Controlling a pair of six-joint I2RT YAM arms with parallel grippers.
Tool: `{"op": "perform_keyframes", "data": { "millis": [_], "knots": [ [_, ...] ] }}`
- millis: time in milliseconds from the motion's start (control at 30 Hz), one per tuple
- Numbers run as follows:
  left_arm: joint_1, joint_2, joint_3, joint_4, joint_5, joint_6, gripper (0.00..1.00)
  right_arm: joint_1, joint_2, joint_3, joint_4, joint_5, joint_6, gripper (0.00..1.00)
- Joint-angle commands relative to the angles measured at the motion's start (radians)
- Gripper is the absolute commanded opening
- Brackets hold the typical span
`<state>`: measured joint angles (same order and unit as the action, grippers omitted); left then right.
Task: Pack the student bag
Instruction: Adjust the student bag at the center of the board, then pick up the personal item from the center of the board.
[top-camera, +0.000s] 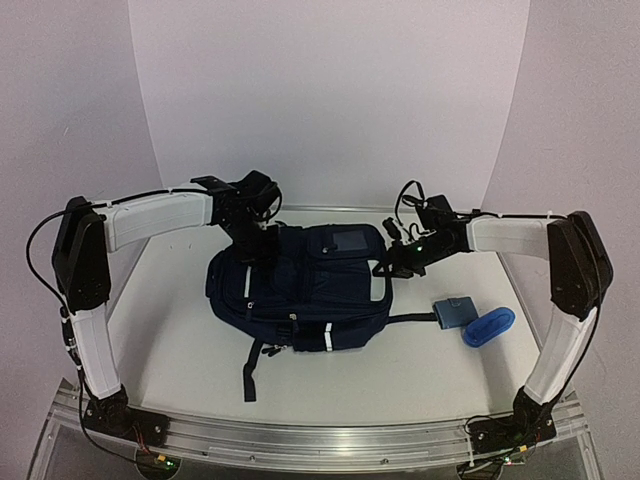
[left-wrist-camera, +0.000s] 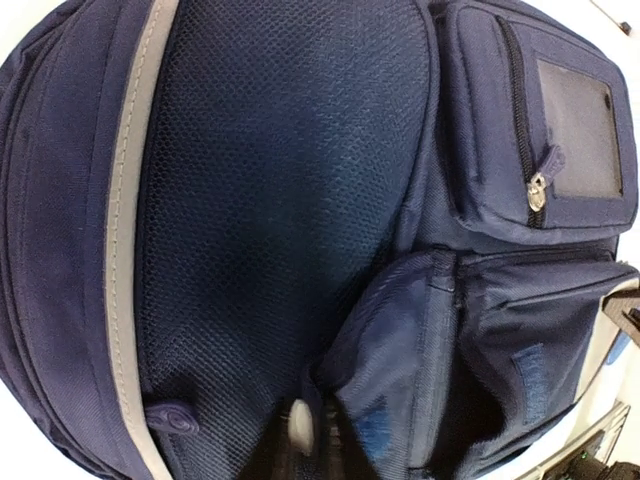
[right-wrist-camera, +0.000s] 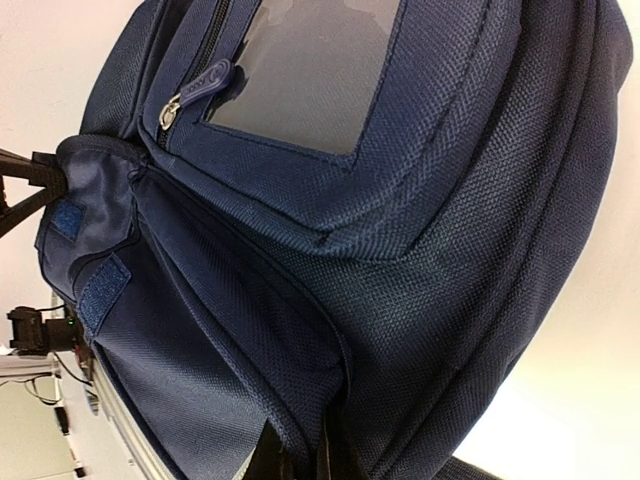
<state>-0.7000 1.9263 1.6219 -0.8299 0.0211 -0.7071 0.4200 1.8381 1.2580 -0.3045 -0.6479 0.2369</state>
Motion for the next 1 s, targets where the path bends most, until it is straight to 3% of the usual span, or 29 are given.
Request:
{"op": "perform_keyframes", "data": {
  "millis": [0,100,233,500,633,733,867,967],
  "knots": [
    [0.066,0.196,-0.102,-0.172,-0.087,0.005,0.3,-0.077,-0.003,0.037,-0.105,0.177,-0.081,0.18],
    [0.066,0.217,-0.105,-0.172,-0.074,0.009,0.43,-0.078,-0.019,0.056,-0.147,0.175,-0.14,0.3],
    [0.065,0.187,-0.08,-0.159,-0.054,0.038,0.52,-0.078,-0.06,0.09,-0.236,0.201,-0.278,0.49],
    [0.063,0.13,0.127,-0.228,-0.048,0.104,0.8,-0.153,-0.129,0.077,-0.477,0.281,-0.603,0.78],
    [0.063,0.122,0.187,-0.239,-0.021,0.14,0.97,-0.204,-0.148,0.04,-0.622,0.326,-0.888,0.83],
    [0.062,0.115,0.216,-0.244,0.03,0.155,1.0,-0.228,-0.147,0.007,-0.633,0.413,-1.032,0.87],
    [0.06,0.1,0.232,-0.247,0.038,0.165,1.0,-0.277,-0.048,0.068,-0.65,0.45,-1.028,0.84],
    [0.06,0.09,0.251,-0.263,0.028,0.17,1.0,-0.365,0.066,0.186,-0.739,0.379,-1.001,0.82]
  ]
}}
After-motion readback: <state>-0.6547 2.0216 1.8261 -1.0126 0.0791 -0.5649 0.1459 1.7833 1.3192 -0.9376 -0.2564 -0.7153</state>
